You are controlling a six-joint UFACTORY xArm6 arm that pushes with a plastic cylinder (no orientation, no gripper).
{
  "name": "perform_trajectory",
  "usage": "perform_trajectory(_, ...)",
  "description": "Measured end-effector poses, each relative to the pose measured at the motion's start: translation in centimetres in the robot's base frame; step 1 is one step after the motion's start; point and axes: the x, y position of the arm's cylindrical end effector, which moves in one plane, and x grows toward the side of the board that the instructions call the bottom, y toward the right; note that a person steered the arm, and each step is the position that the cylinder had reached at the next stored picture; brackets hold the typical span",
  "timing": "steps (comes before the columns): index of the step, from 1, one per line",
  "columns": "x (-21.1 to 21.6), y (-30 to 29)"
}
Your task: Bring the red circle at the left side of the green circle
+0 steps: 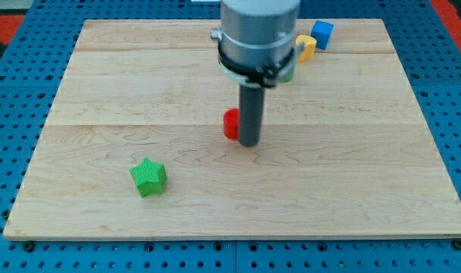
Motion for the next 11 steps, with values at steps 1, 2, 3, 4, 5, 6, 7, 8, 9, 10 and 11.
perform_trajectory(1,1.4,-0.9)
perform_trajectory(2,3.6,-4.5)
perform_trajectory(3,-0.8,-8.0)
perform_trajectory(4,-5.5,-4.3)
perform_trajectory(5,-4.8,-2.0)
perform_trajectory(6,1.6,-1.6)
perform_trajectory(7,0.2,0.5)
perform_trajectory(8,-3.6,-0.8)
perform_trajectory(9,-6.7,-1.0)
perform_trajectory(10,-4.4,-0.1)
perform_trajectory(11,-3.4,1.3)
